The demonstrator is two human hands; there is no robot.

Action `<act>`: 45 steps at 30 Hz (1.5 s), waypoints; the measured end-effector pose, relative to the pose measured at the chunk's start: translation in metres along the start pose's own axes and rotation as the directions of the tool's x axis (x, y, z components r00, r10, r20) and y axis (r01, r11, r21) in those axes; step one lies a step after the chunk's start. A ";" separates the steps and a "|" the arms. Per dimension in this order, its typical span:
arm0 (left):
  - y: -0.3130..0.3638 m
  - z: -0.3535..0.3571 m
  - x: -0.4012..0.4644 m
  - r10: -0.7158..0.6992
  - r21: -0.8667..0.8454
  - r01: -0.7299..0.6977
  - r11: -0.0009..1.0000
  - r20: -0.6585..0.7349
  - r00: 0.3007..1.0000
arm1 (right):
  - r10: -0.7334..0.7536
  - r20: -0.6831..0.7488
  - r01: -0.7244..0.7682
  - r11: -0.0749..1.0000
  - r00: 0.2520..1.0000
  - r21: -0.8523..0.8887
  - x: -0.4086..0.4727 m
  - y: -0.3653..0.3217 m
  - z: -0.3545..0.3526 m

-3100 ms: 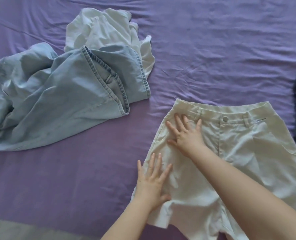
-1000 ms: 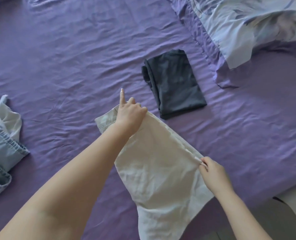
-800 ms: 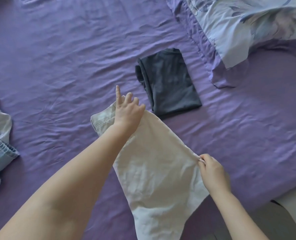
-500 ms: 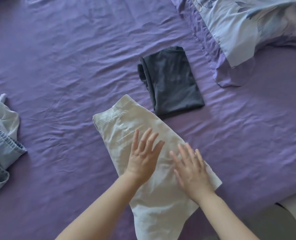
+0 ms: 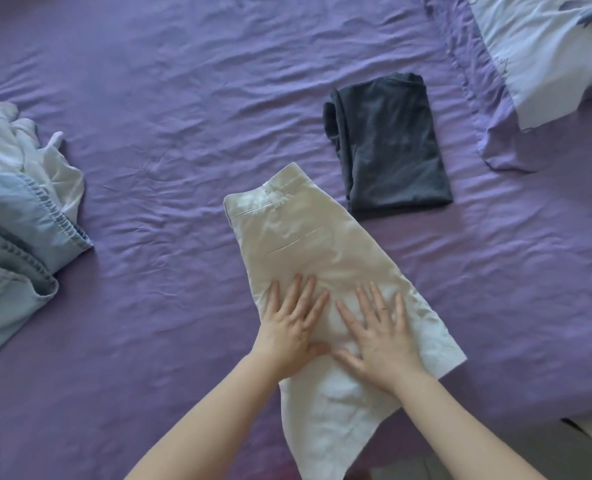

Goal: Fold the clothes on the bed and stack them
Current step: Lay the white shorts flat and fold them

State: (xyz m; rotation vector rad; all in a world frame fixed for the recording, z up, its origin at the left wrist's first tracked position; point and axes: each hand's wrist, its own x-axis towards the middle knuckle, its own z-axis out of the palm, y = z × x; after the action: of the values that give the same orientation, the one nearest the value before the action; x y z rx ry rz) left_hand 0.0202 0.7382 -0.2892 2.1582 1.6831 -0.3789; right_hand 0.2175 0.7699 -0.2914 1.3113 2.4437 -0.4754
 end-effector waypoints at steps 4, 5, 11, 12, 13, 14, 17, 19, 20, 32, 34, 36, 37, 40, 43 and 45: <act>0.023 0.006 -0.039 0.091 -0.043 -0.090 0.995 0.031 0.995 | -0.027 0.069 0.028 1.000 0.997 -0.009 -0.011 -0.006 0.005; 0.027 0.012 -0.050 0.107 -0.053 -0.106 0.993 0.031 0.994 | -0.027 0.074 0.028 1.000 0.997 -0.010 -0.011 -0.005 0.006; 0.033 0.036 -0.072 0.082 -0.049 -0.079 0.996 0.063 0.995 | -0.036 0.091 0.041 0.998 0.995 -0.054 -0.006 -0.007 0.014; 0.034 0.037 -0.072 0.076 -0.042 -0.072 0.997 0.090 0.993 | -0.034 0.090 0.040 0.997 0.995 -0.062 -0.006 -0.007 0.016; 0.034 0.038 -0.071 0.068 -0.037 -0.064 0.997 0.119 0.991 | -0.031 0.100 0.037 0.997 0.995 -0.064 -0.005 -0.008 0.016; 0.035 0.038 -0.071 0.058 -0.032 -0.054 0.998 0.143 0.988 | -0.025 0.115 0.033 0.997 0.993 -0.067 -0.005 -0.008 0.014; 0.037 0.038 -0.069 0.048 -0.036 -0.042 0.998 0.168 0.985 | -0.025 0.142 0.033 0.998 0.990 -0.059 -0.004 -0.010 0.010; 0.038 0.037 -0.070 0.039 -0.033 -0.034 0.999 0.173 0.984 | -0.008 0.192 0.018 0.998 0.981 -0.053 -0.003 -0.011 0.008; 0.038 0.034 -0.071 0.032 -0.039 -0.025 0.999 0.190 0.981 | 0.001 0.192 0.008 0.999 0.981 -0.044 -0.002 -0.012 0.006; 0.051 0.040 -0.103 0.060 -0.061 -0.048 0.997 0.225 0.973 | 0.068 0.317 -0.004 0.980 0.946 -0.197 -0.021 -0.017 -0.016; 0.051 0.045 -0.102 0.053 -0.055 -0.042 0.998 0.217 0.975 | 0.070 0.307 -0.005 0.978 0.949 -0.209 -0.019 -0.017 -0.015; 0.051 0.046 -0.103 0.050 -0.041 -0.042 0.998 0.223 0.973 | 0.078 0.312 -0.008 0.976 0.947 -0.220 -0.018 -0.017 -0.015; 0.052 0.047 -0.103 0.044 -0.032 -0.037 0.999 0.223 0.974 | 0.079 0.312 -0.009 0.975 0.947 -0.221 -0.019 -0.017 -0.014; 0.054 0.045 -0.104 0.028 -0.040 -0.020 0.999 0.219 0.975 | 0.079 0.311 -0.011 0.977 0.947 -0.214 -0.019 -0.018 -0.016; 0.055 0.040 -0.103 0.006 -0.039 0.004 0.999 0.243 0.970 | 0.071 0.312 0.001 0.974 0.947 -0.225 -0.018 -0.018 -0.017; 0.055 0.035 -0.103 0.003 -0.036 0.006 0.999 0.254 0.967 | 0.060 0.320 0.015 0.974 0.945 -0.228 -0.019 -0.017 -0.020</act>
State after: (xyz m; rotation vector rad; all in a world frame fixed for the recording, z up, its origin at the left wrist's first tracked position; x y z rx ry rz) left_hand 0.0488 0.6208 -0.2690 1.9863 1.5364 -0.5933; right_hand 0.2107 0.7559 -0.2635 1.0702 2.1345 -0.3592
